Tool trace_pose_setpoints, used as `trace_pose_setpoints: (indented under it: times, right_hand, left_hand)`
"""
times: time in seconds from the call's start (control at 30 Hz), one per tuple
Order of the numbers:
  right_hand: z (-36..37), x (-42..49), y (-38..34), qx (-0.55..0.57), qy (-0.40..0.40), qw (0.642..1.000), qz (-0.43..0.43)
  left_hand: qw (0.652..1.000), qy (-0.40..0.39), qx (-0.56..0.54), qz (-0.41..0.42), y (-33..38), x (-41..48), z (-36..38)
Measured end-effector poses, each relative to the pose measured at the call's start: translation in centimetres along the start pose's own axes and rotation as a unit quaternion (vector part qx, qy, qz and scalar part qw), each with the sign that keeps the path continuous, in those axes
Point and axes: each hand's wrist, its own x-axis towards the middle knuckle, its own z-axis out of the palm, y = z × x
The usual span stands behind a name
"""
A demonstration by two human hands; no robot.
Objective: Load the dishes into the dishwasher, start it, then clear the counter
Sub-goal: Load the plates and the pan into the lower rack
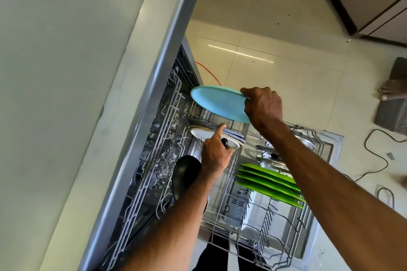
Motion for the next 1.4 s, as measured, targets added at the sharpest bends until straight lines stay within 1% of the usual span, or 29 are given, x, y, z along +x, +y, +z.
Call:
trace_pose_setpoints:
  times: [0.17, 0.3, 0.43, 0.57, 0.73, 0.8, 0.87, 0.93, 1.03, 1.1, 1.13, 1.2, 1.3, 1.4]
  right_hand:
    - [1.3, 0.8, -1.4, -0.035, -0.032, 0.999, -0.024]
    - [1.8, 1.7, -2.0, -0.055, -0.016, 0.997, -0.046]
    - [2.1, 2.1, -0.3, -0.080, -0.069, 0.988, -0.116]
    - [2.2, 1.4, 0.4, -0.068, -0.115, 0.977, -0.164]
    - [4.9, 0.1, -0.3, -0.059, -0.179, 0.970, -0.151]
    - [5.8, -0.3, 0.0, -0.049, -0.182, 0.973, -0.135]
    - [6.2, -0.1, 0.3, -0.035, -0.171, 0.975, -0.134]
    - [6.3, 0.5, 0.7, -0.006, -0.180, 0.975, -0.130]
    - [6.3, 0.6, 0.9, 0.037, -0.216, 0.968, -0.119]
    - [6.6, -0.4, 1.0, 0.061, -0.225, 0.967, -0.102]
    - [6.7, -1.2, 0.9, 0.072, -0.218, 0.969, -0.089]
    - [7.3, -3.5, 1.1, 0.107, -0.176, 0.977, -0.059]
    - [7.2, -7.1, 0.8, 0.173, -0.062, 0.983, -0.001]
    - [6.2, -11.0, -0.3, 0.222, 0.057, 0.973, 0.027]
  left_hand:
    - [1.000, -0.008, -0.009, -0.003, 0.2, -0.1, -0.3]
    - [1.000, -0.007, -0.007, 0.002, 0.1, -0.1, -0.4]
    - [1.000, -0.004, -0.009, 0.009, -0.1, 0.2, -0.2]
    - [1.000, -0.010, -0.016, 0.011, 0.1, 0.0, -0.3]
    - [1.000, -0.014, -0.022, 0.007, 0.7, -0.2, -0.8]
    - [1.000, -0.018, -0.025, 0.000, 0.7, 0.0, -0.9]
    - [1.000, -0.023, -0.017, -0.002, 0.6, 0.1, -0.8]
    - [1.000, -0.026, -0.016, 0.002, 0.7, 0.1, -0.8]
    - [1.000, -0.004, -0.010, 0.015, 0.8, -0.4, -0.9]
    - [0.999, 0.019, -0.017, 0.027, 0.8, -1.0, -0.8]
    - [0.999, 0.028, -0.031, 0.031, 0.6, -1.4, -0.8]
    - [0.997, 0.042, -0.061, 0.036, 0.1, -1.9, -0.4]
    - [0.993, 0.084, -0.075, 0.032, -0.7, -2.2, -0.2]
    - [0.988, 0.116, -0.093, 0.028, -1.2, -2.4, -0.4]
